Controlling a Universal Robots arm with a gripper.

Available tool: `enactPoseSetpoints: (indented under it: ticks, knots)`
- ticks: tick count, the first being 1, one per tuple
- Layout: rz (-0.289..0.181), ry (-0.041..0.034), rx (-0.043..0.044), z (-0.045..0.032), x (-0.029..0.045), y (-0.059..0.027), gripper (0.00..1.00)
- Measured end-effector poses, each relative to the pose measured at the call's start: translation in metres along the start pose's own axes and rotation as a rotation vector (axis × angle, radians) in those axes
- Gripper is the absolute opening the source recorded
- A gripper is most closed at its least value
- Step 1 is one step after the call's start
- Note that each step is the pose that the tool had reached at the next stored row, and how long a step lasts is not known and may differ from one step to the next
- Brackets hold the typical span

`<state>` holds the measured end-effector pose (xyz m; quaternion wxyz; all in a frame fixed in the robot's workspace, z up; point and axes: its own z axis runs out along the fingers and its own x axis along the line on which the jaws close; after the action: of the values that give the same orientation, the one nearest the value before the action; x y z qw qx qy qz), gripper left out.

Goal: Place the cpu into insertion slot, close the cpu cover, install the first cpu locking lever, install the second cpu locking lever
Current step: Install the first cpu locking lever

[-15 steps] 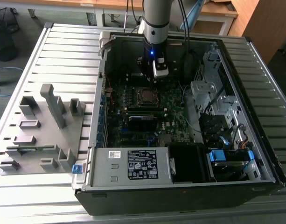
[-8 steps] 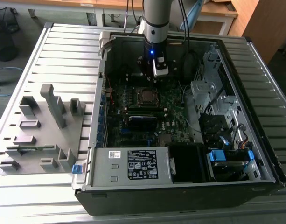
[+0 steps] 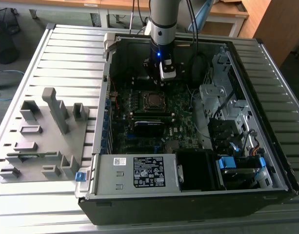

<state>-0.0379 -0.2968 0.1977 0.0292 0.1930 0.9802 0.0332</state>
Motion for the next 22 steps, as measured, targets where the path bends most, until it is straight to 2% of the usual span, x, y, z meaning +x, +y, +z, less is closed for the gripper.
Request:
enactPoseSetpoints:
  ticks: [22]
  knots:
    - [0.002,0.0,0.0005,0.0011,0.0003,0.0005,0.1]
